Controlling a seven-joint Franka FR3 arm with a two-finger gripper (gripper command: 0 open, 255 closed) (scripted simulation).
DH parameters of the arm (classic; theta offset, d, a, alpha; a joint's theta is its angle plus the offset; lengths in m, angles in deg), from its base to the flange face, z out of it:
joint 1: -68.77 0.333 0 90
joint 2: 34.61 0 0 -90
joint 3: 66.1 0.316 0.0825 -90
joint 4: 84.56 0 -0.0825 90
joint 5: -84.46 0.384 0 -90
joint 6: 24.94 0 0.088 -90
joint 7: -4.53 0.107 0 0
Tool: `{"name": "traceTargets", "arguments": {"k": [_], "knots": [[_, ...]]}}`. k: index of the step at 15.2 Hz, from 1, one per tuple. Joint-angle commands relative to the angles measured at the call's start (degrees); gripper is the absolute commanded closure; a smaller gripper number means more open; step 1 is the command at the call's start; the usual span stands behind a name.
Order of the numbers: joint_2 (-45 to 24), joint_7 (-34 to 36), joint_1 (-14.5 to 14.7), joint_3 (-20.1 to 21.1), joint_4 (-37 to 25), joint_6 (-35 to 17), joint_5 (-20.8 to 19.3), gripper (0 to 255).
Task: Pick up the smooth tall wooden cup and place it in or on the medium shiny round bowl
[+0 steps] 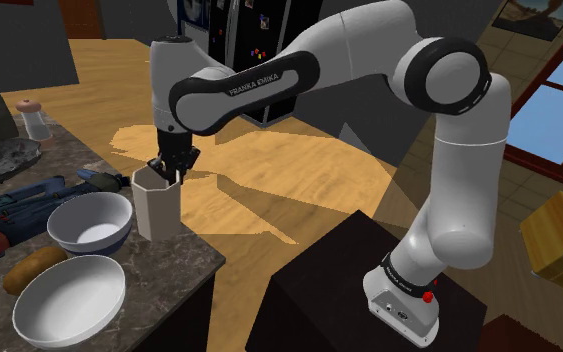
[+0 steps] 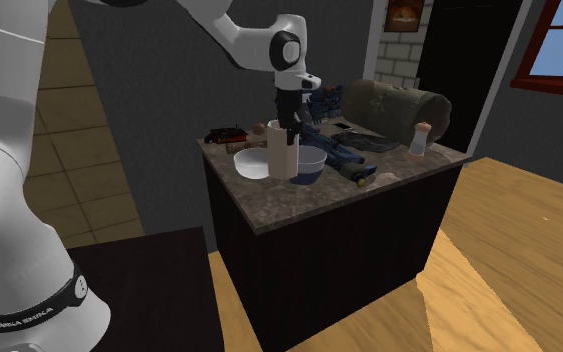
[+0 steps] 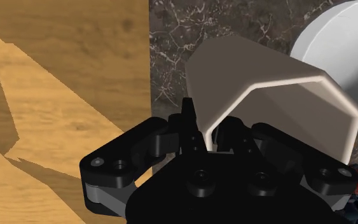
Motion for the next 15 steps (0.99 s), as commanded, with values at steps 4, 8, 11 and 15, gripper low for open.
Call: {"name": "traceTargets", "arguments": {"k": [4,8,11,15], "knots": [[1.70,-0.44,-0.24,0.34,-1.43,3.00,0.69,255],[2.68,-0.69,-0.32,0.53,-2.76,5.25,1.11,255],[0.34,2.75,2.74,1.21,-7.62,7.96,0.14,255],[-3.69,7.05,7.20,1.84,-15.62,12.17,-1.30,255]]}}
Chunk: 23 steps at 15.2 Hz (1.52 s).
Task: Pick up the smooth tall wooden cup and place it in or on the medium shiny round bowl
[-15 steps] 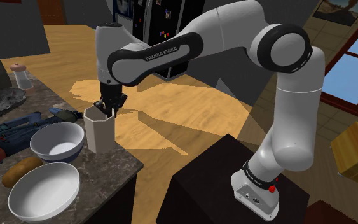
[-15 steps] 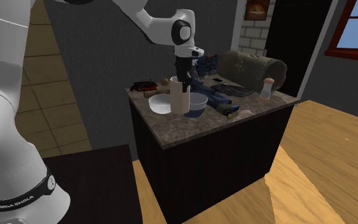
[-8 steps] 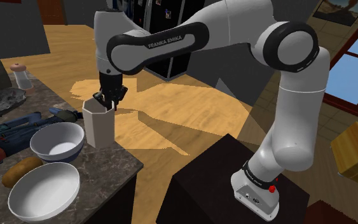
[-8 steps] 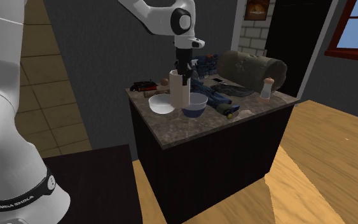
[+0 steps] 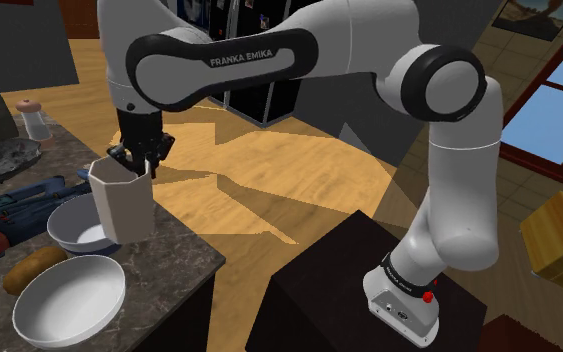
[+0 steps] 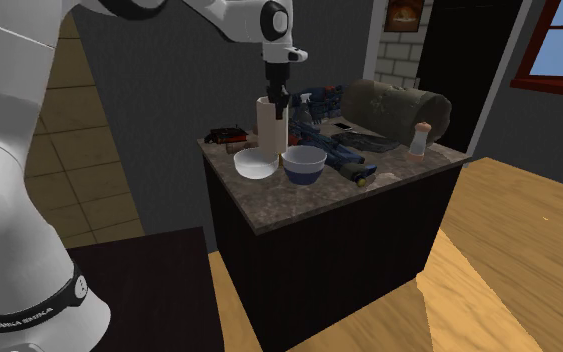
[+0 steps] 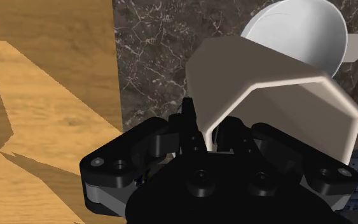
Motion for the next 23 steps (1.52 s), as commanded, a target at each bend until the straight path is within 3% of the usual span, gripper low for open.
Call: {"name": "traceTargets", "arguments": {"k": [1,5,8,10,11,12,14,23], "knots": [[-1.71,2.15,2.23,0.30,-3.72,2.06,-0.63,255],[-7.57,5.80,7.51,0.43,-15.03,7.64,-2.30,255],[-13.80,7.94,12.31,0.14,-27.01,13.33,-3.70,255],[-20.39,8.73,16.60,-0.49,-39.77,19.19,-4.82,255],[-28.34,8.02,20.71,-1.71,-55.17,26.06,-5.57,255],[-25.32,8.65,19.36,-1.35,-48.61,22.76,-5.24,255],[-23.32,9.14,18.25,-1.02,-43.22,19.58,-5.07,255],[-20.79,10.20,16.02,-0.64,-31.33,10.63,-5.03,255]]}}
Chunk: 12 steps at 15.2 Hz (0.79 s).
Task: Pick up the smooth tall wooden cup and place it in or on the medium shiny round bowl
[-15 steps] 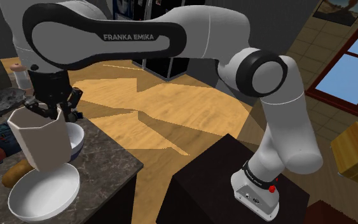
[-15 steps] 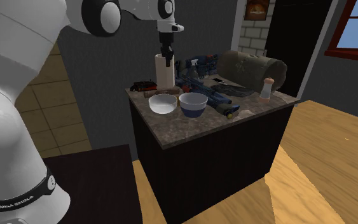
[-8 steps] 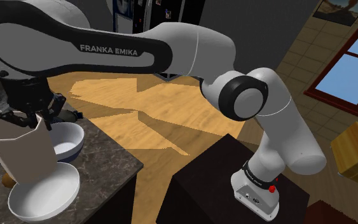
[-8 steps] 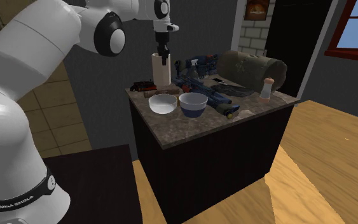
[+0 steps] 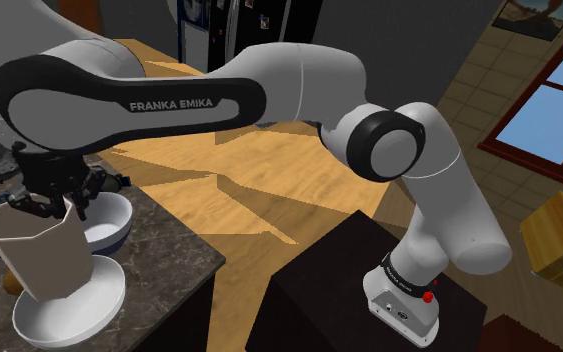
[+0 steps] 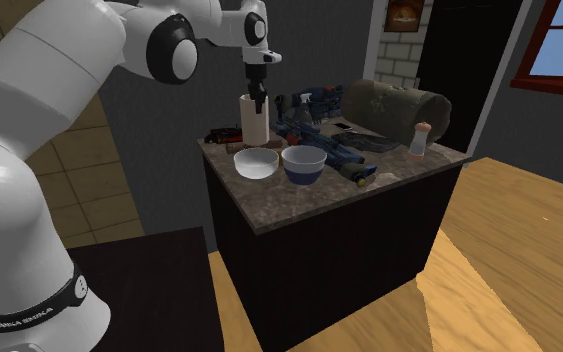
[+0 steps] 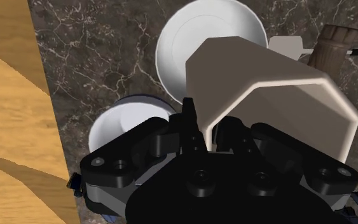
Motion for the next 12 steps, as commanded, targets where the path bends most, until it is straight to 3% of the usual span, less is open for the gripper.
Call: {"name": "traceTargets", "arguments": {"k": [1,12], "knots": [[0.36,0.24,-0.36,0.04,2.20,-1.87,-0.02,255],[-0.80,0.97,-1.24,-0.27,8.85,-9.46,-0.58,255]]}}
